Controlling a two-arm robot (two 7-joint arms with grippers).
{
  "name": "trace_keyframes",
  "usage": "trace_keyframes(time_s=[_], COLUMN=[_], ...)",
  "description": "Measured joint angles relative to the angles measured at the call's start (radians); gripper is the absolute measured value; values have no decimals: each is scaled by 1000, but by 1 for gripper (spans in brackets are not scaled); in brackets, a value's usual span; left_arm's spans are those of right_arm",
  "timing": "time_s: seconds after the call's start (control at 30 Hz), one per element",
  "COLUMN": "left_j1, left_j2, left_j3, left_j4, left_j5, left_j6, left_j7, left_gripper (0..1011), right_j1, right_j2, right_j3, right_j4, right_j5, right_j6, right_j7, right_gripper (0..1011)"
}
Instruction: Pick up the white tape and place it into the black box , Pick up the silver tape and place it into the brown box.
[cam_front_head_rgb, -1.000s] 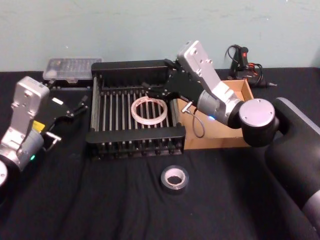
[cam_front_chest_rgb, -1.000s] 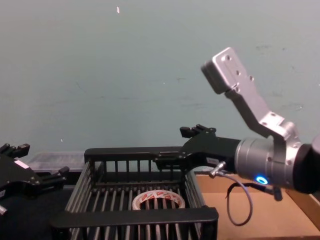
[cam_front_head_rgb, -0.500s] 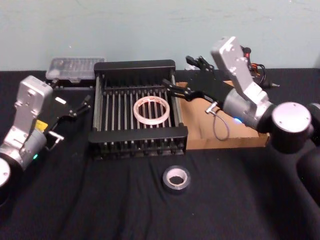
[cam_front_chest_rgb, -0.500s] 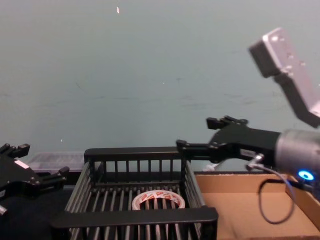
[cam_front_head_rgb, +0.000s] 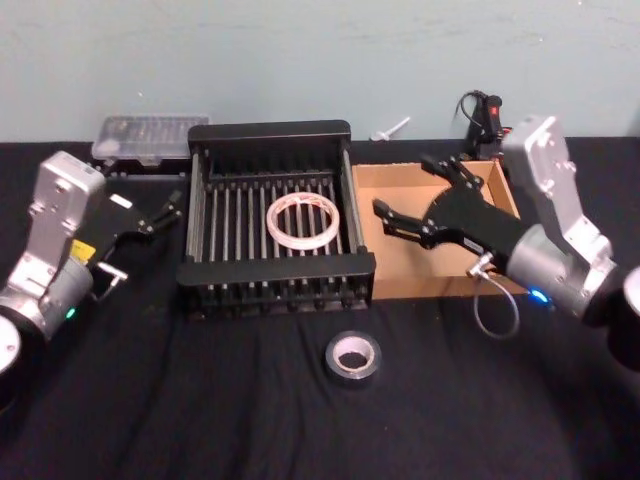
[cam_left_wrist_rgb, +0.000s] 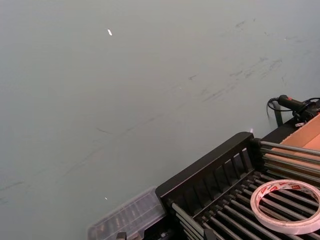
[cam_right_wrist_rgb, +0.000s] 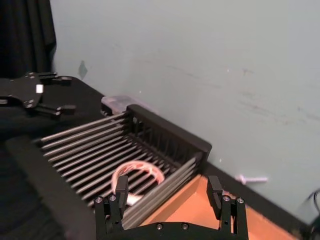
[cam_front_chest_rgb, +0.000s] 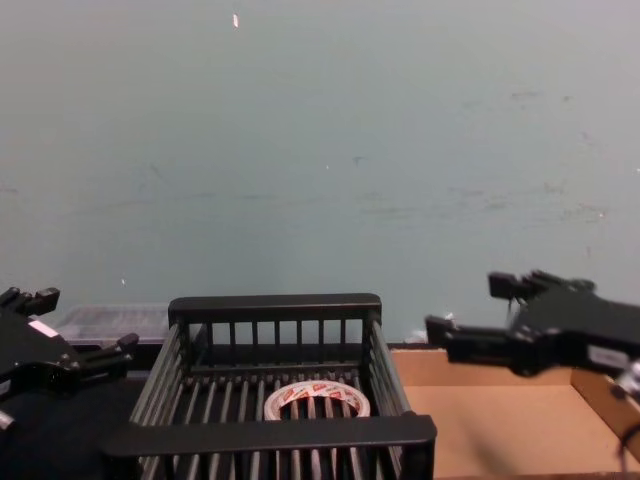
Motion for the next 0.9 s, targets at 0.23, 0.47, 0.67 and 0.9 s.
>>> trace_keyframes(time_s=[0.23, 0.47, 0.67, 0.9], left_j1=[0, 0, 0, 0], left_j2=[0, 0, 0, 0], left_j3=[0, 0, 0, 0], left_j4=[0, 0, 0, 0], left_j5=[0, 0, 0, 0], left_j6=[0, 0, 0, 0], left_j7=[0, 0, 0, 0], left_gripper=[1001, 1001, 1002, 1001], right_j1=[-104, -185, -213, -222], right_j2=[52, 98, 118, 134], right_j3=[14, 12, -5, -35], right_j4=[-87, -146, -164, -193], right_j5=[54, 85, 89, 75], right_j6=[35, 76, 112, 198], right_j7=[2, -5, -12, -34], right_gripper=[1003, 1003, 1002, 1003])
